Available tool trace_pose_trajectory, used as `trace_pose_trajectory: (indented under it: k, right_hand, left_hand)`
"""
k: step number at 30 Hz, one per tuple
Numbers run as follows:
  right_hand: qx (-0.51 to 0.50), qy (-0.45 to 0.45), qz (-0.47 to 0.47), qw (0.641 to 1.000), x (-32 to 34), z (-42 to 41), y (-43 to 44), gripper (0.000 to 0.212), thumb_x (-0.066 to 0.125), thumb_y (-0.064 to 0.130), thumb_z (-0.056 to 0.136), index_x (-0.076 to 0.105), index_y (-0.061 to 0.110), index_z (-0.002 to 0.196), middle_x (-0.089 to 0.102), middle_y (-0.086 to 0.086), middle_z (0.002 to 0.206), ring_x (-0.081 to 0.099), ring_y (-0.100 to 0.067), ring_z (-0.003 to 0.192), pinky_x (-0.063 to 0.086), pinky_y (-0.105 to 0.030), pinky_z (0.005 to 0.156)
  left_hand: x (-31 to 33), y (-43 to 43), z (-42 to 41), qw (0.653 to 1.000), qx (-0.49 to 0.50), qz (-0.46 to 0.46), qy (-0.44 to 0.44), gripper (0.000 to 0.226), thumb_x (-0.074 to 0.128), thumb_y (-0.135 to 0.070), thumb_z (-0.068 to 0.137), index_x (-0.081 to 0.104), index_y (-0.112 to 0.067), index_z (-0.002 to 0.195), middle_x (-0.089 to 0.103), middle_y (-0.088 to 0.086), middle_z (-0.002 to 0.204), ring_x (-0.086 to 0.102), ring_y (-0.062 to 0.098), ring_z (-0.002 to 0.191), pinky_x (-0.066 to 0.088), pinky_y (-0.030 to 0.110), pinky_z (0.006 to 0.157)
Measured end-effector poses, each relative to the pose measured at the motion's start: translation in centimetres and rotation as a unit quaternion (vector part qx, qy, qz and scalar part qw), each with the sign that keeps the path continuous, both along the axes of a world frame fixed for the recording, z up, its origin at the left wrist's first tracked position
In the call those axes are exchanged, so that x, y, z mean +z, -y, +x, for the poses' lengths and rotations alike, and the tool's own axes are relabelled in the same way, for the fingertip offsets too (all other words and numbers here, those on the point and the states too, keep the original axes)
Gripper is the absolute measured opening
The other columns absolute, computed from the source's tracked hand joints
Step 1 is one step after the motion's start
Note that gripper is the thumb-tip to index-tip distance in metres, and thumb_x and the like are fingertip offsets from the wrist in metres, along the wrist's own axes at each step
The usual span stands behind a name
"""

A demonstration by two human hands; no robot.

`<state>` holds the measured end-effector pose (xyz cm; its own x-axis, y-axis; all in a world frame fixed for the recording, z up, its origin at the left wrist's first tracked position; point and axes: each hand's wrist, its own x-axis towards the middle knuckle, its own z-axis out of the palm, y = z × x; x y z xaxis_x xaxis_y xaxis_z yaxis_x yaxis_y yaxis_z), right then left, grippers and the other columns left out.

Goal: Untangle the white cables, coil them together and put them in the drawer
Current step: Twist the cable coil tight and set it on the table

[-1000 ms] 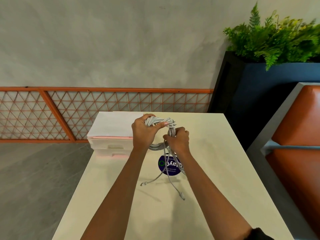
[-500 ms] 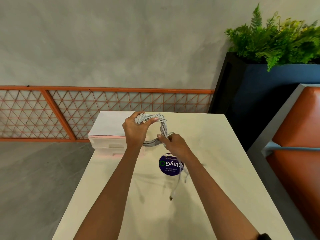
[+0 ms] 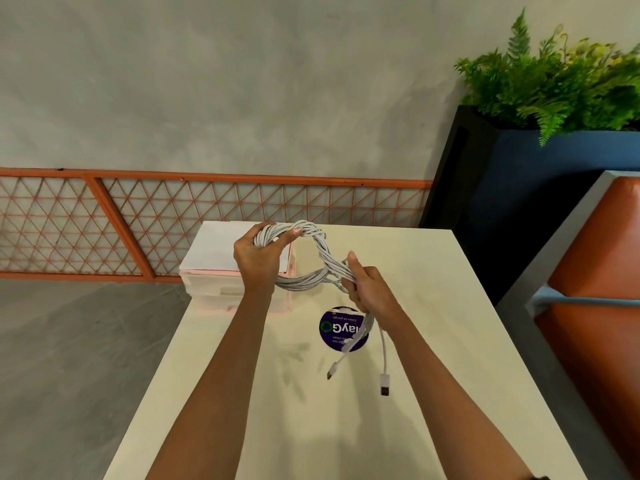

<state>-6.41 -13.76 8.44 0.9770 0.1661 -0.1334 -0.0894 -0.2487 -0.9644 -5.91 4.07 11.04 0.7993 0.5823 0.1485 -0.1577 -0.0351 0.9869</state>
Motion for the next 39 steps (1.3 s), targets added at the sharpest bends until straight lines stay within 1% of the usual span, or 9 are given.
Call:
trace_pose_trajectory:
  k: [5, 10, 15, 18, 23, 28, 33, 36, 39]
  right_hand:
    - [0.151, -0.081, 0.191, 0.966, -0.3, 0.2, 2.0, 0.049, 0.034, 0.054, 0.094, 0.047, 0.014, 0.068, 0.019, 0.007, 0.052, 0.015, -0.005, 0.041, 0.015, -0.017, 0.037]
    - [0.18, -0.019, 0.204, 0.962, -0.9, -0.1, 2.6, 0.017, 0.05, 0.018, 0.096, 0.047, 0.01, 0.111, 0.029, 0.006, 0.063, 0.021, -0.004, 0.048, 0.025, -0.013, 0.042]
    - [0.092, 0.12, 0.028, 0.988, -1.1, -0.3, 1.5, 0.019, 0.047, 0.025, 0.1, 0.06, 0.011, 0.098, 0.034, 0.009, 0.061, 0.028, -0.004, 0.049, 0.028, -0.017, 0.048]
    - [0.024, 0.224, -0.12, 0.967, -1.9, -0.5, 0.4, 0.029, 0.036, 0.027, 0.103, 0.051, 0.015, 0.082, 0.039, 0.012, 0.058, 0.04, -0.005, 0.051, 0.03, -0.021, 0.055]
    - [-0.027, 0.263, -0.324, 0.908, -4.0, -0.3, -0.6, 0.065, 0.011, 0.055, 0.095, 0.058, 0.011, 0.085, 0.034, 0.004, 0.095, 0.034, -0.019, 0.086, 0.028, -0.03, 0.076]
    - [0.03, 0.141, -0.242, 0.96, -3.5, 0.4, -1.1, 0.033, 0.035, 0.018, 0.103, 0.061, -0.002, 0.098, 0.031, -0.004, 0.098, 0.045, -0.015, 0.078, 0.044, -0.025, 0.085]
    - [0.021, -0.019, -0.012, 1.0, -2.8, 0.8, -2.0, 0.029, 0.036, 0.001, 0.1, 0.056, -0.019, 0.096, 0.057, -0.001, 0.07, 0.05, -0.009, 0.057, 0.045, -0.015, 0.055]
    - [0.022, -0.07, 0.093, 0.993, -1.4, 0.6, -2.4, 0.027, 0.037, 0.008, 0.1, 0.061, -0.003, 0.097, 0.061, -0.009, 0.078, 0.059, -0.018, 0.073, 0.054, -0.023, 0.08]
    - [-0.023, -0.11, 0.231, 0.966, -0.2, 0.4, -2.5, 0.028, 0.031, 0.005, 0.094, 0.058, 0.002, 0.084, 0.058, -0.014, 0.08, 0.058, -0.024, 0.074, 0.05, -0.041, 0.092]
  left_hand:
    - [0.6, 0.3, 0.2, 0.997, -0.002, -0.071, 0.018, 0.042, 0.092, -0.022, 0.057, 0.072, -0.008, 0.091, 0.072, 0.005, 0.081, 0.061, 0.015, 0.066, 0.052, 0.029, 0.063]
    - [1.2, 0.6, 0.3, 0.995, -0.002, -0.086, 0.047, 0.032, 0.092, -0.016, 0.057, 0.071, -0.017, 0.081, 0.071, 0.002, 0.077, 0.061, 0.015, 0.066, 0.052, 0.031, 0.064]
    - [1.2, 0.6, 0.3, 0.991, 0.025, -0.113, 0.07, 0.039, 0.09, -0.01, 0.059, 0.07, 0.0, 0.091, 0.069, 0.005, 0.077, 0.061, 0.013, 0.065, 0.053, 0.027, 0.067]
    - [1.5, 1.0, 0.2, 0.99, 0.03, -0.112, 0.074, 0.044, 0.09, -0.011, 0.059, 0.069, 0.004, 0.095, 0.07, 0.006, 0.079, 0.062, 0.013, 0.066, 0.055, 0.026, 0.067]
    - [1.8, 1.8, -0.2, 0.993, 0.013, -0.07, 0.095, 0.04, 0.09, -0.012, 0.058, 0.07, 0.0, 0.09, 0.071, 0.009, 0.081, 0.063, 0.017, 0.07, 0.058, 0.033, 0.073]
    - [1.9, 3.1, -0.9, 0.993, -0.006, -0.037, 0.112, 0.035, 0.088, -0.01, 0.061, 0.07, -0.004, 0.09, 0.071, 0.002, 0.077, 0.064, 0.011, 0.068, 0.056, 0.024, 0.07]
    - [2.2, 3.8, -1.0, 0.99, -0.046, -0.075, 0.107, 0.031, 0.088, -0.007, 0.061, 0.069, -0.005, 0.085, 0.069, 0.003, 0.074, 0.062, 0.013, 0.065, 0.056, 0.025, 0.066]
    - [2.3, 3.6, -0.8, 0.984, -0.047, -0.156, 0.075, 0.04, 0.087, -0.009, 0.063, 0.066, 0.004, 0.094, 0.059, -0.004, 0.061, 0.043, 0.009, 0.046, 0.037, 0.018, 0.042]
    - [2.2, 3.2, -0.4, 0.972, -0.034, -0.232, 0.032, 0.03, 0.086, -0.009, 0.065, 0.062, -0.008, 0.083, 0.041, -0.009, 0.05, 0.021, 0.007, 0.04, 0.019, 0.019, 0.037]
